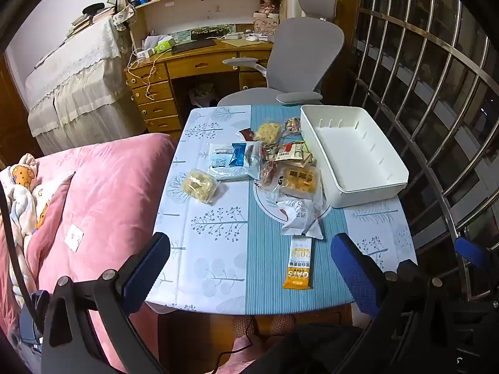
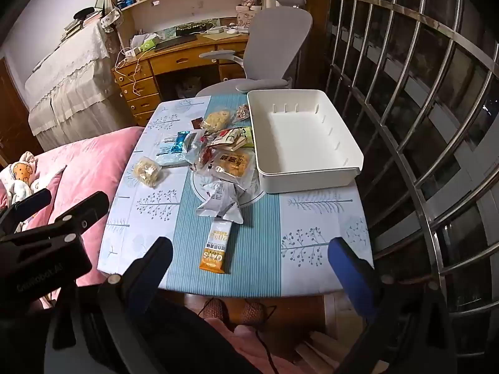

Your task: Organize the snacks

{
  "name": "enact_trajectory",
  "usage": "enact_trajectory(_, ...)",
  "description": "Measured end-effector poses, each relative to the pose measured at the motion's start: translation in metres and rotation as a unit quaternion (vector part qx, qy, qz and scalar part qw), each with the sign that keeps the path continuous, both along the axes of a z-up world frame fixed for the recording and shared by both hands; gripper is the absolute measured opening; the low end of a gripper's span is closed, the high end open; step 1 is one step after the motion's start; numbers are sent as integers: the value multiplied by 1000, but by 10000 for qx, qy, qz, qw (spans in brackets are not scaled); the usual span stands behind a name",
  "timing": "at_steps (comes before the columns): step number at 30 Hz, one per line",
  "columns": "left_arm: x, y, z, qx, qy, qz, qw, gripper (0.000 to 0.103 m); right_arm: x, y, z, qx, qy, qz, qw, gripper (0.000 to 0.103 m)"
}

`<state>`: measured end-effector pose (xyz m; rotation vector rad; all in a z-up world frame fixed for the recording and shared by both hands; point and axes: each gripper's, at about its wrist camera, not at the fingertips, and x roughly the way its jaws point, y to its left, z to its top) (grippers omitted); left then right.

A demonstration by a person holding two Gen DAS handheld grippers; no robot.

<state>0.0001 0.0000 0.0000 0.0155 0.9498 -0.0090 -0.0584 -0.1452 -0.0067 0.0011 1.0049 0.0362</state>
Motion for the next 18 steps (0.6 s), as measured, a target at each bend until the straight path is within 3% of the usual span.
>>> enact_trajectory(18, -1, 4, 1, 6, -9, 16, 10000, 102, 6, -3, -4, 12, 43, 31, 10000, 100)
